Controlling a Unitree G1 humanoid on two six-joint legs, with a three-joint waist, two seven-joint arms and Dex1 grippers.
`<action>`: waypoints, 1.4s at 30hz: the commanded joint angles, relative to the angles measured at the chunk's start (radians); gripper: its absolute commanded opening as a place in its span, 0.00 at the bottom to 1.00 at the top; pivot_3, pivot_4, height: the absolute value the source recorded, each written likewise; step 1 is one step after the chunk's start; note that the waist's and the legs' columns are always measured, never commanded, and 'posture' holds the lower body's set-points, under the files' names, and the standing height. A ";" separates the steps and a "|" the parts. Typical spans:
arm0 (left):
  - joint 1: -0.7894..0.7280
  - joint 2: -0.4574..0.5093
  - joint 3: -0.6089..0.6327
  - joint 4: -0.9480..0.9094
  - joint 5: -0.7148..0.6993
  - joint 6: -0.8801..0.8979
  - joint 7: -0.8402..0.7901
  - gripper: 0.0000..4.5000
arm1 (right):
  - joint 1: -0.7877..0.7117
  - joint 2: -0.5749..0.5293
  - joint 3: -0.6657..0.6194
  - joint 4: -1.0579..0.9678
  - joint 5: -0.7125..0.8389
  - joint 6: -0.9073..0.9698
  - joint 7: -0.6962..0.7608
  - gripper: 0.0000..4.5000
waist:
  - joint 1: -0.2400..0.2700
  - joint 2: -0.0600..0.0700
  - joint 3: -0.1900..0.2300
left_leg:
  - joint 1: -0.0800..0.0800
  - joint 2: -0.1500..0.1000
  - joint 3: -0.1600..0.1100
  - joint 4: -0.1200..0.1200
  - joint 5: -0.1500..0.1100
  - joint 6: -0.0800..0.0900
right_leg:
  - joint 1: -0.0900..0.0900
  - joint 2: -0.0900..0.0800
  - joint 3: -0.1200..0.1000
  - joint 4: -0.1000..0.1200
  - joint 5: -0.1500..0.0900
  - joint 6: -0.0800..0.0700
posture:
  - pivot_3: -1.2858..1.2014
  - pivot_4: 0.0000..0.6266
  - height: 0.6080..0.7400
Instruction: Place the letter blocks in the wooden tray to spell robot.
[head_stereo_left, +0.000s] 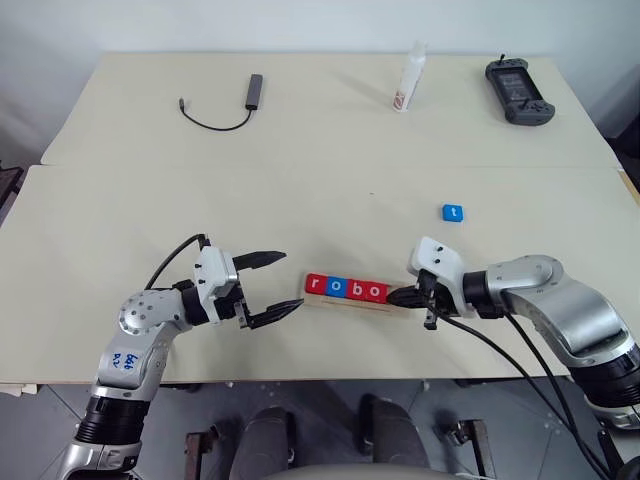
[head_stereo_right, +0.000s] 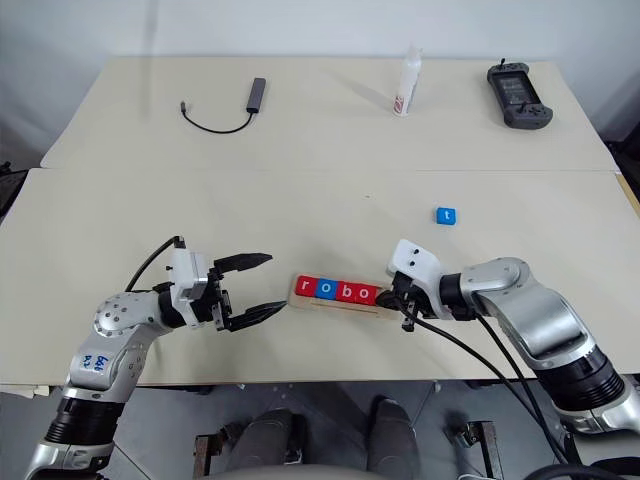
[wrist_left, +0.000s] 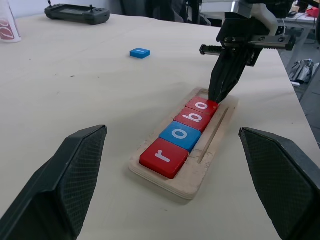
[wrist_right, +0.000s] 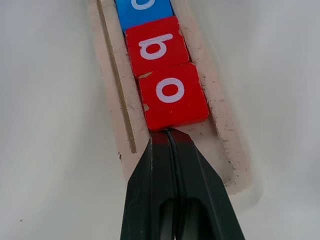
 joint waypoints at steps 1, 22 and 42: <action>0.002 0.001 0.006 -0.029 -0.004 -0.007 0.001 1.00 | -0.003 -0.016 -0.017 0.000 -0.025 -0.030 -0.008 0.00 | 0.000 0.000 0.000 | 0.000 0.000 0.000 0.000 0.000 0.000 | 0.000 0.000 0.000 0.000 0.000 0.000 | 0.52 0.24 1.00; -0.028 -0.004 -0.006 -0.006 -0.002 -0.009 -0.013 1.00 | 0.024 0.006 -0.075 0.009 -0.017 -0.083 -0.039 0.00 | 0.001 0.000 0.000 | 0.000 0.000 0.000 0.000 0.000 0.000 | 0.000 0.000 0.000 0.000 0.000 0.000 | 0.52 0.24 1.00; -0.024 0.046 0.040 0.123 -0.013 -0.113 -0.157 1.00 | 0.615 0.237 -0.804 0.002 0.067 -0.530 -0.162 0.82 | 0.025 -0.001 -0.001 | 0.001 -0.001 0.001 -0.001 0.000 0.000 | 0.000 0.000 0.001 0.000 0.000 0.000 | 0.52 0.24 1.00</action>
